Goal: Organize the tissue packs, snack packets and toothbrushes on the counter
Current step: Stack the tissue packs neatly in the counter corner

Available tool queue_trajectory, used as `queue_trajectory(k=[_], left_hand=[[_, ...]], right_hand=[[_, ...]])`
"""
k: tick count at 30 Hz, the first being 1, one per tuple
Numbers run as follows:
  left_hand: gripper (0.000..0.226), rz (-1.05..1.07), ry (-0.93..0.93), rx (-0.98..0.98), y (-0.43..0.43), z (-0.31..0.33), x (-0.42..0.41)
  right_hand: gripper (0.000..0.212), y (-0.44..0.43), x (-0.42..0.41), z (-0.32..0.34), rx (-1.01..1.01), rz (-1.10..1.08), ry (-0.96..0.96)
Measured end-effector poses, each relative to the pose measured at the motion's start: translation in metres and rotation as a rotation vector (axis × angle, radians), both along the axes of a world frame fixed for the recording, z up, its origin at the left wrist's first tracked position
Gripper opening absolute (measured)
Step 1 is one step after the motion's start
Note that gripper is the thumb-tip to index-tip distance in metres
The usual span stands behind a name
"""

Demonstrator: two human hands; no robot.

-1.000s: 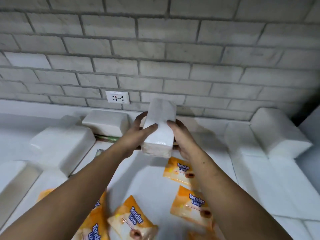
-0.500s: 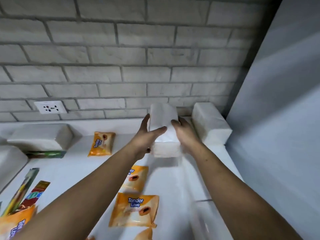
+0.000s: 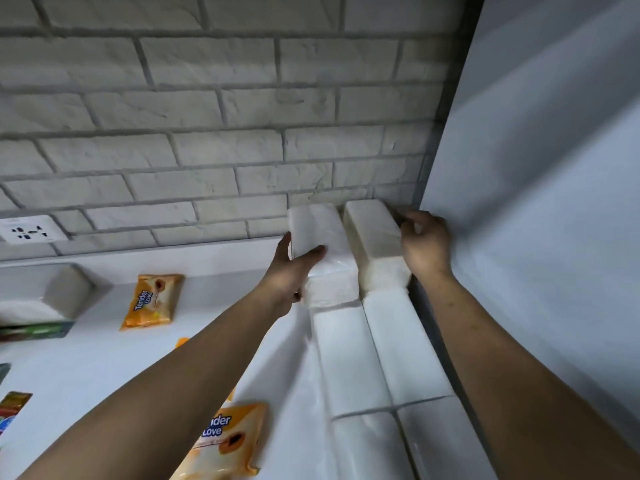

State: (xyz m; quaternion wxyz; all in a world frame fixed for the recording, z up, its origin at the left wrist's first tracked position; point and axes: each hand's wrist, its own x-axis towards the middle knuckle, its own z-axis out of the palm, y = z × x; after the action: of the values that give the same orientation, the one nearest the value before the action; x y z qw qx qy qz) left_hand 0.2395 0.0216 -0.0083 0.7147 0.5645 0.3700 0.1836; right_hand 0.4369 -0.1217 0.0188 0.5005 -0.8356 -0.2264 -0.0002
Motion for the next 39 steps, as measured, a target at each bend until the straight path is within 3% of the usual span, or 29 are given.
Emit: queue_trajectory(k=[3, 13, 24, 39], left_hand=[[0.077, -0.009, -0.005, 0.011, 0.002, -0.002, 0.011], [0.063, -0.023, 0.017, 0.075, 0.012, -0.013, 0.041], [0.035, -0.016, 0.045, 0.146, 0.011, -0.022, 0.059], [0.036, -0.027, 0.092, 0.061, 0.011, -0.023, 0.056]], right_hand=[[0.022, -0.007, 0.013, -0.011, -0.11, 0.022, 0.096], [0.054, -0.01, 0.023, -0.04, 0.035, 0.176, 0.426], [0.053, -0.01, 0.028, -0.052, 0.1, 0.255, 0.499], [0.045, -0.01, 0.024, -0.051, 0.147, 0.273, 0.523]])
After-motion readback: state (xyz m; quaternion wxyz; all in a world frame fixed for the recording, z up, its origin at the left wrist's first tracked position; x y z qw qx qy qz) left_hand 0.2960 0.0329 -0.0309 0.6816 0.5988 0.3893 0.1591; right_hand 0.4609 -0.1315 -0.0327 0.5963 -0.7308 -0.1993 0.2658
